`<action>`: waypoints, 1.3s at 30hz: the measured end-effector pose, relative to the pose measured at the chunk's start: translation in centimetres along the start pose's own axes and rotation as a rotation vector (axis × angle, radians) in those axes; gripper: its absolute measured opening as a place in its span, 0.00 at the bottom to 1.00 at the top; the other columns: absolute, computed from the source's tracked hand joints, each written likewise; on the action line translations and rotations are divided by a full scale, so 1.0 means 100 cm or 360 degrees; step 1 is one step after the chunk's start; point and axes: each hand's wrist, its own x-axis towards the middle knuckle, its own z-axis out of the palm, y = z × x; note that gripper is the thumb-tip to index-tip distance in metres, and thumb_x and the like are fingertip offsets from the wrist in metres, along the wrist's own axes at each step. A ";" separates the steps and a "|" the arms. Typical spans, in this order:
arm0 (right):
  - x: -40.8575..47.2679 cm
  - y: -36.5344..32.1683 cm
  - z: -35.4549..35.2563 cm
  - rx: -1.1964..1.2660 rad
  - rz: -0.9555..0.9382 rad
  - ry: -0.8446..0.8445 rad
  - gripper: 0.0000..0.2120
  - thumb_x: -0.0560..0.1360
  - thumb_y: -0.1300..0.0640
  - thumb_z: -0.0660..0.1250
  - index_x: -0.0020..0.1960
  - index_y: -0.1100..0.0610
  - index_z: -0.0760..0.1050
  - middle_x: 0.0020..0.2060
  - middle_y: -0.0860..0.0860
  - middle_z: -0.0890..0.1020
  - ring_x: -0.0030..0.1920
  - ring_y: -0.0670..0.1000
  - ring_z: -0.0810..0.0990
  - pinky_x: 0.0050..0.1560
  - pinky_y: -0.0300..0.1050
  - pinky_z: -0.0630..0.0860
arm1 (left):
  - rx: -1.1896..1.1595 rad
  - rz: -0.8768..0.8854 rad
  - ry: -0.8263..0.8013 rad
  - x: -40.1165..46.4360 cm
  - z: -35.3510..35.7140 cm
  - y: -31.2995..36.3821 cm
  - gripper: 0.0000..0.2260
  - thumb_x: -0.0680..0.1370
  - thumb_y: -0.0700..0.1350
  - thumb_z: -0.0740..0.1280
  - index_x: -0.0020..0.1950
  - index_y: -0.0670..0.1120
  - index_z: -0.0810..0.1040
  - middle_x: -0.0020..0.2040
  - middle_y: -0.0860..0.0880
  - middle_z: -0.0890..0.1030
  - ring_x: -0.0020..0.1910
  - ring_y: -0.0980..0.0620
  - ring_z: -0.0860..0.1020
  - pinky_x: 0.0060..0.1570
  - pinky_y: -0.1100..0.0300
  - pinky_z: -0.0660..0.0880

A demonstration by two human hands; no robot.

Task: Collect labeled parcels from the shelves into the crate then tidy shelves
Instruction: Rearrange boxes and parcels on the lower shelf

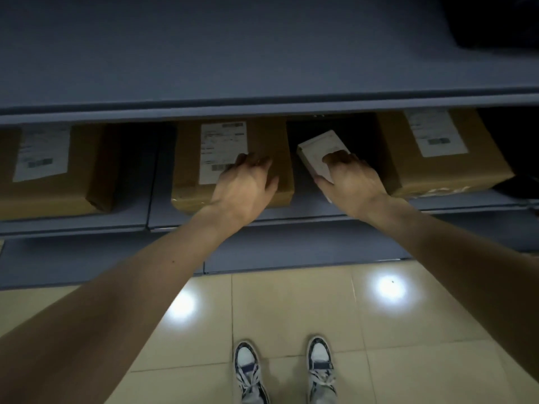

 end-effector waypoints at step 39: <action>0.016 0.095 0.085 0.1027 0.0584 -0.0087 0.17 0.81 0.53 0.60 0.60 0.65 0.75 0.58 0.62 0.76 0.58 0.63 0.74 0.61 0.54 0.72 | -0.0603 -0.0186 -0.0109 0.033 0.123 0.115 0.19 0.83 0.52 0.54 0.71 0.45 0.69 0.62 0.42 0.76 0.58 0.41 0.78 0.51 0.44 0.78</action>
